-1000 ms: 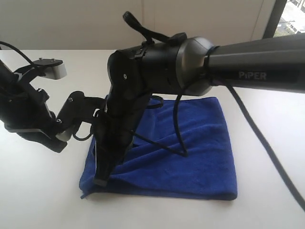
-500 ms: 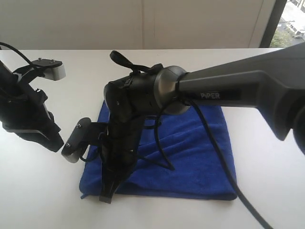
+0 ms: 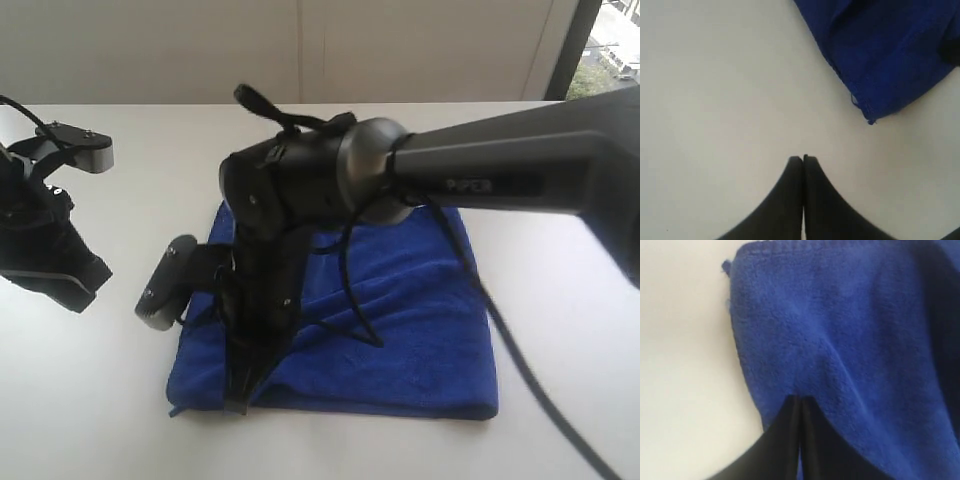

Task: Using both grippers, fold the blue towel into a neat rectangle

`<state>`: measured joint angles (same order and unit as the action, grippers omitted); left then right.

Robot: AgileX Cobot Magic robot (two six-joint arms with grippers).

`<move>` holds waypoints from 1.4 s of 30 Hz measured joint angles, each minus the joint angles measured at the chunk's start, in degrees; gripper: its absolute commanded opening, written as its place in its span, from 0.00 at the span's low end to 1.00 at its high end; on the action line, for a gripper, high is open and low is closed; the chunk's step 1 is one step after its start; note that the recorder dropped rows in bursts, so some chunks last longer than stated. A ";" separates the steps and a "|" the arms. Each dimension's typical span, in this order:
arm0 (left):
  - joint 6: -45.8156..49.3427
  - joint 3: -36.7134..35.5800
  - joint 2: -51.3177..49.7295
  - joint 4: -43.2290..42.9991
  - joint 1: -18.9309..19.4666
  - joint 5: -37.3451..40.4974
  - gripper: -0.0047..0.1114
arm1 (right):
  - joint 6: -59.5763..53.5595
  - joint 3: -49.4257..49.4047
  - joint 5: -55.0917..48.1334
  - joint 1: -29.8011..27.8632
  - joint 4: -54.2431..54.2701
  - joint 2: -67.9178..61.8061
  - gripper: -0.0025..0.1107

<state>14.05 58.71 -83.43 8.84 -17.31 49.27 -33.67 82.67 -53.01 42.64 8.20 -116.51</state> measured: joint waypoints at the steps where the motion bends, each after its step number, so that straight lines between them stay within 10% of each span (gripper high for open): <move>1: 0.00 0.00 0.00 -0.09 0.00 -0.28 0.04 | 1.31 0.00 -0.35 -0.40 -1.13 1.25 0.02; 16: 15.87 -2.52 -0.50 17.21 0.00 -10.86 0.04 | 8.16 -17.04 3.21 -14.59 -3.65 9.97 0.02; 27: 22.90 14.56 -18.88 28.49 -0.71 -3.04 0.04 | 10.74 -28.46 17.05 -17.72 -3.65 12.82 0.02; 42: 25.88 26.45 -31.20 16.22 -15.88 -6.75 0.14 | 15.57 -32.76 17.59 -17.87 -2.76 14.35 0.02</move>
<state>39.92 85.16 -114.64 25.06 -33.19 42.52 -18.10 49.91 -35.42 24.78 5.45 -102.16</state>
